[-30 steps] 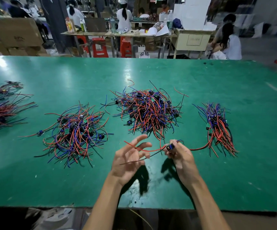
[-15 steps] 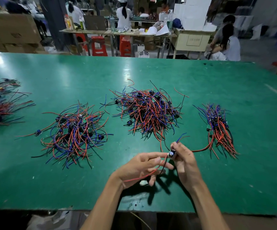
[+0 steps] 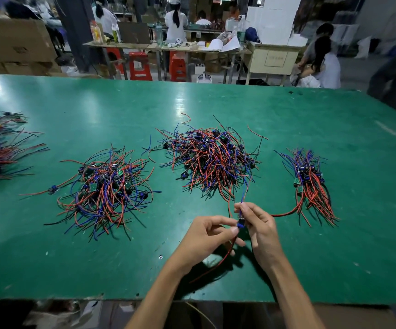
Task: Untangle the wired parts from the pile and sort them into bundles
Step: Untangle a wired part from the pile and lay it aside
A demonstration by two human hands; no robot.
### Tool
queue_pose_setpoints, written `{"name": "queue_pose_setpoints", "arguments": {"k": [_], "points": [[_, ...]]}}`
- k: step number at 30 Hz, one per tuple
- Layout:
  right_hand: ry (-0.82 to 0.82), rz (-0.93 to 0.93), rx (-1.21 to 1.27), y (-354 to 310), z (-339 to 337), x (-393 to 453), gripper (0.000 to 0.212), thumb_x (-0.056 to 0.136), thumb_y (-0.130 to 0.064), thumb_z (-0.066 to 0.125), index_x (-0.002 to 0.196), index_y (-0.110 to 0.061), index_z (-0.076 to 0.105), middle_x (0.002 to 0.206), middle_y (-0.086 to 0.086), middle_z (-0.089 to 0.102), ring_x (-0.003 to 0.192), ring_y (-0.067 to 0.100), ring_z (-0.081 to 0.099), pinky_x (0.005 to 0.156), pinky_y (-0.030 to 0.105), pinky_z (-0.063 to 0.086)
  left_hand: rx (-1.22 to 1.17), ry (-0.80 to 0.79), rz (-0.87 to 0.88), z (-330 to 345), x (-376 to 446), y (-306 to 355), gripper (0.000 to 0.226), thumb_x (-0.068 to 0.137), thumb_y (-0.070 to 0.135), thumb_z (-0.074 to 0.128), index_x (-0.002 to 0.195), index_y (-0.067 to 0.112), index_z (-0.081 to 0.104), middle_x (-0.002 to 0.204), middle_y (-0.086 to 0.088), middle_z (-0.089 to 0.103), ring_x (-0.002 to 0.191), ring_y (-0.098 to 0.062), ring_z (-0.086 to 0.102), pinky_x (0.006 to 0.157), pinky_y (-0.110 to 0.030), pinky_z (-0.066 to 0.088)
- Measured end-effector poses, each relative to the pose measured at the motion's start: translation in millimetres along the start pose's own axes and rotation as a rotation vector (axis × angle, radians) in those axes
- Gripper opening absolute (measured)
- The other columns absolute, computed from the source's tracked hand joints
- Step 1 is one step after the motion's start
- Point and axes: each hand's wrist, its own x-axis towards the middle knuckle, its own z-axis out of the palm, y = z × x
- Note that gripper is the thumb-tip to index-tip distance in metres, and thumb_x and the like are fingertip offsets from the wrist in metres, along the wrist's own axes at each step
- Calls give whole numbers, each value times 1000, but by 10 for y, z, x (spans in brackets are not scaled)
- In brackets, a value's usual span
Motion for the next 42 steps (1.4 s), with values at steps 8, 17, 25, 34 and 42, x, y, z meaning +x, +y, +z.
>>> {"name": "queue_pose_setpoints", "arguments": {"k": [8,17,25,34,42], "points": [[4,-55,-133,46,31,5,27,81,-41,77,85,-14,78,85,3,73,77,11,64,69,21,53,15,40,-34,34,158,92,30,99,36,61,110,11,75,106,-12,76,74,-31,75,71,-26,59],[49,-56,-176,93,94,10,29,103,-15,53,92,-10,79,91,13,77,78,16,71,64,22,55,-59,124,23,51,209,-40,20,98,23,64,103,11,79,93,-16,77,68,-29,74,63,-26,57],[144,-100,-318,150,154,87,28,100,-4,54,81,-12,73,71,-3,70,64,7,59,59,18,49,78,216,-14,82,252,-51,28,96,12,63,75,3,79,61,-8,70,48,-17,68,51,-19,50],[379,-28,-314,-19,119,463,29,98,-15,50,78,-20,71,66,-13,62,45,7,37,41,20,32,114,54,-139,16,212,-20,24,92,14,66,72,12,79,82,-14,77,47,-17,66,50,-22,54],[222,56,-183,-143,71,410,29,106,-34,48,100,-20,72,91,3,75,36,9,39,34,16,22,146,70,-166,17,237,-9,19,96,12,63,86,4,77,85,-14,77,46,-13,63,49,-20,51]]}}
